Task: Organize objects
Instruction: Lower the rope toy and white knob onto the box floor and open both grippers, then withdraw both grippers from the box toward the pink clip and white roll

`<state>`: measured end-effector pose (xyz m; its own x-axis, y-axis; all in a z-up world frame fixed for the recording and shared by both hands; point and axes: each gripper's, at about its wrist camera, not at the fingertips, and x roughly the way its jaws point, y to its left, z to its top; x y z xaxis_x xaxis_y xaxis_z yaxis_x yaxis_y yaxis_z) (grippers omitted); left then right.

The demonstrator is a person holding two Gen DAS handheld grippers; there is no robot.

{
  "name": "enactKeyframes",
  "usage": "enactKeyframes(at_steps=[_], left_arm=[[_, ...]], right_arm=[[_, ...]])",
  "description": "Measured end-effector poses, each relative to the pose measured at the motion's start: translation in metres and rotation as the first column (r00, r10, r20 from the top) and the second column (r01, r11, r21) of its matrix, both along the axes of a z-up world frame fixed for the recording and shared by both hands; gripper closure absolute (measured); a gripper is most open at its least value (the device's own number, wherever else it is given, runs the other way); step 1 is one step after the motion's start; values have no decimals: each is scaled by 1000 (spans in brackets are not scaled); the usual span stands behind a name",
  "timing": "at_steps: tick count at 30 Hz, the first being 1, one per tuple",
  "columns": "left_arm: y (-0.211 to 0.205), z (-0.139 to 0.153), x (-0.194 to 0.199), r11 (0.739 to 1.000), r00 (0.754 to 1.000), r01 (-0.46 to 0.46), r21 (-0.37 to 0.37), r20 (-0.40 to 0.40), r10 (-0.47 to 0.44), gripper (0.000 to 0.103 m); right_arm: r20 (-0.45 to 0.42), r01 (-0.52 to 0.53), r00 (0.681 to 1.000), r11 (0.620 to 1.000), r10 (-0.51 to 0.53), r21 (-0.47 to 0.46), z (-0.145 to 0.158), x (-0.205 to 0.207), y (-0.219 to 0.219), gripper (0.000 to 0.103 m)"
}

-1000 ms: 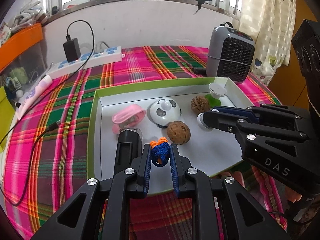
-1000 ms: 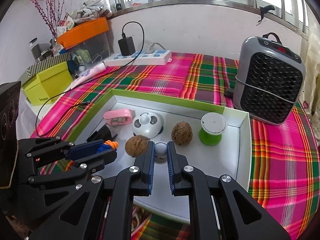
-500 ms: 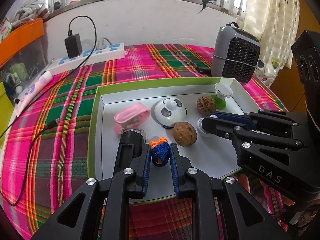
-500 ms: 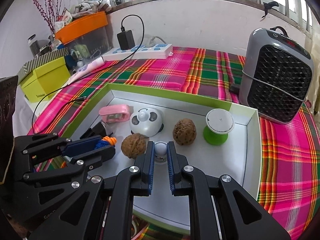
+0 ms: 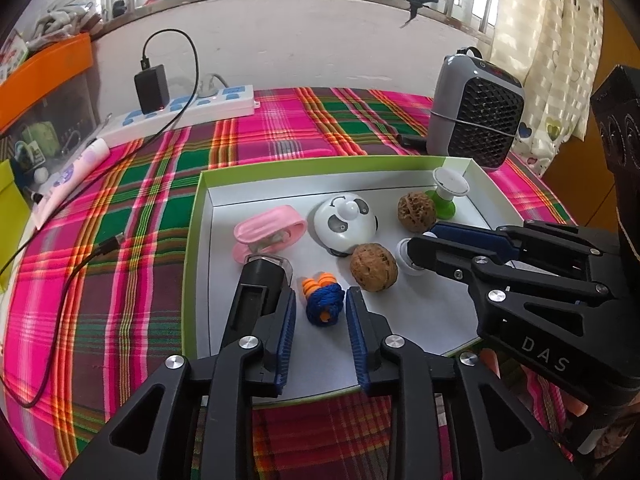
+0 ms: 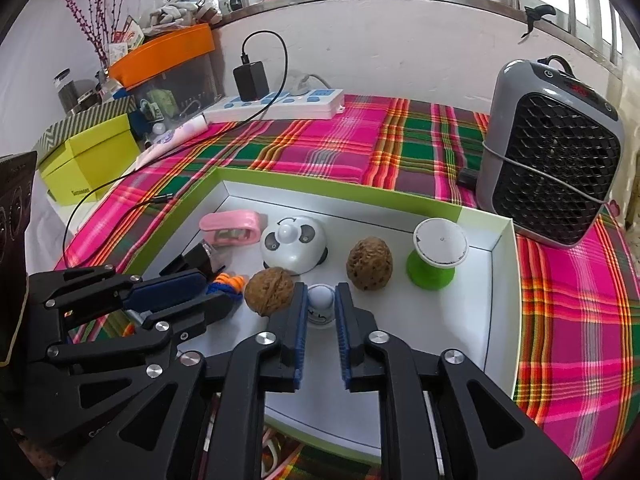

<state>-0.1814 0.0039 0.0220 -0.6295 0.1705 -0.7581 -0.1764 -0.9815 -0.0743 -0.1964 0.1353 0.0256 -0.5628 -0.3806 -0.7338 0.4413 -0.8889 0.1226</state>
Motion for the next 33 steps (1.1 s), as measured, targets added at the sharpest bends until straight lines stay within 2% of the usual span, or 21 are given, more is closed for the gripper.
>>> enactKeyframes(at_steps=[4, 13, 21, 33], left_arm=[[0, 1, 2, 1000, 1000, -2, -2, -2, 2, 74], [-5, 11, 16, 1000, 999, -18, 15, -35, 19, 73], [-4, 26, 49, 999, 996, -22, 27, -89, 25, 73], [-10, 21, 91, 998, 996, -31, 60, -78, 35, 71]], right_arm=[[-2, 8, 1000, 1000, -8, -8, 1, 2, 2, 74], [-20, 27, 999, 999, -28, -37, 9, 16, 9, 74], [-44, 52, 998, 997, -55, -55, 18, 45, 17, 74], [-32, 72, 997, 995, -74, -65, 11, 92, 22, 73]])
